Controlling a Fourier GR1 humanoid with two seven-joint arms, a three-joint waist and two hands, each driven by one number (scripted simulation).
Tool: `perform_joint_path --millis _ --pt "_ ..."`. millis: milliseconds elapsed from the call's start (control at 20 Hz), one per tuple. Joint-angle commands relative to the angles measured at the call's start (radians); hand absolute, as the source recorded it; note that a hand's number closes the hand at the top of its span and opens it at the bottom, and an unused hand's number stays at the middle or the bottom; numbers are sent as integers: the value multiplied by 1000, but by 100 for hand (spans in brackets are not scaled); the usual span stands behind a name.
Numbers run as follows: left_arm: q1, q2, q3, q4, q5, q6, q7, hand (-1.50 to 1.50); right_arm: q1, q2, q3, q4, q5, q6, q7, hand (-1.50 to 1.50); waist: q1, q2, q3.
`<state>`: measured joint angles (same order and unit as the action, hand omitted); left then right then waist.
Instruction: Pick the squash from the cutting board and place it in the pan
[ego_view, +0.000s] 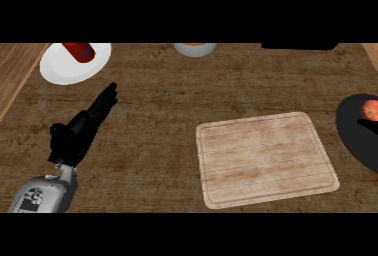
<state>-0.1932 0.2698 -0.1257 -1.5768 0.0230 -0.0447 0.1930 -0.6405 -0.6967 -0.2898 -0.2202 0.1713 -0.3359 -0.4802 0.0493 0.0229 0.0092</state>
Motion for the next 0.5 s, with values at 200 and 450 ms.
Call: perform_joint_path --millis 200,450 --pt "3 1 24 20 5 0 -9 0 30 -39 -200 20 -206 256 -164 -150 -23 -4 -1" --pt "56 -3 -2 -49 -12 3 2 0 149 -72 -233 63 -236 430 -275 -150 -14 -5 0"
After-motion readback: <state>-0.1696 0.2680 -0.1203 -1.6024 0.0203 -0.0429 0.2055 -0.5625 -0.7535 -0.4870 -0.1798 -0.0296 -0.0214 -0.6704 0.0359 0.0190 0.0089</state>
